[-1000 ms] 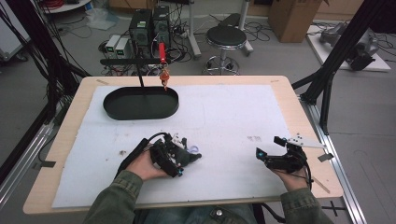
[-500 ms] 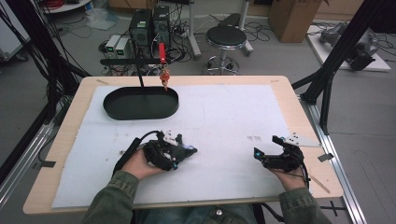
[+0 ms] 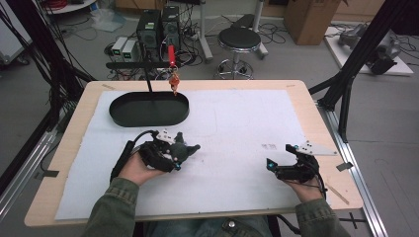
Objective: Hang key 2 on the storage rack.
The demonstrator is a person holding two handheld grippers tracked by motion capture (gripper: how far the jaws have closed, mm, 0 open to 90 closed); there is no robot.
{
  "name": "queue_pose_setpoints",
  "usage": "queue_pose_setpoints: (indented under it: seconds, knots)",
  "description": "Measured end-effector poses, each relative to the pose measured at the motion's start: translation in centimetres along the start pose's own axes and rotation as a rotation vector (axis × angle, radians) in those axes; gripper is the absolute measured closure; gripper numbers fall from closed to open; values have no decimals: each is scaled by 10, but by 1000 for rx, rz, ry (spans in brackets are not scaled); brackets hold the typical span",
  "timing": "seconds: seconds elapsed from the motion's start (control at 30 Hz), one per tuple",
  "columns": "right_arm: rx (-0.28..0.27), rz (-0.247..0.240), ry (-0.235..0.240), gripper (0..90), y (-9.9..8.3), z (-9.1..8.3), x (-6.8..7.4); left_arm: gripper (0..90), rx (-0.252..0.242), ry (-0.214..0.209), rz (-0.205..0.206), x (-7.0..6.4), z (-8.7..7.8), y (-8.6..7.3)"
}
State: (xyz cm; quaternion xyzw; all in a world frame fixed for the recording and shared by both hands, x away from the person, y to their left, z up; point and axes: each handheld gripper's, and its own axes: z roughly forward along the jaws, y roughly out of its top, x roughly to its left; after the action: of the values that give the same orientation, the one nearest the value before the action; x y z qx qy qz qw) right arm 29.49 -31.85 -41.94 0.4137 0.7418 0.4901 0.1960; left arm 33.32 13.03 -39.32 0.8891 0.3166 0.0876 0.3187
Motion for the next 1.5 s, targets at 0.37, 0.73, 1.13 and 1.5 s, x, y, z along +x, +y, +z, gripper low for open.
queue_pose_setpoints:
  seconds: [0.37, 0.73, 1.13, 1.5]
  knots:
    - [-11, -4, -3, 5, 0, -2, 1, 437, -17, 49, -52, 23, -27, 1]
    - [-8, -23, -1, 5, 0, -1, 0, 439, -29, 149, -103, 60, -63, 16]
    - [-15, -3, -19, 5, 1, -2, -2, 440, -11, 221, -97, 89, -77, 50]
    - [-25, 26, -24, 5, 0, -5, -6, 440, -66, 238, -154, 117, -100, 76]
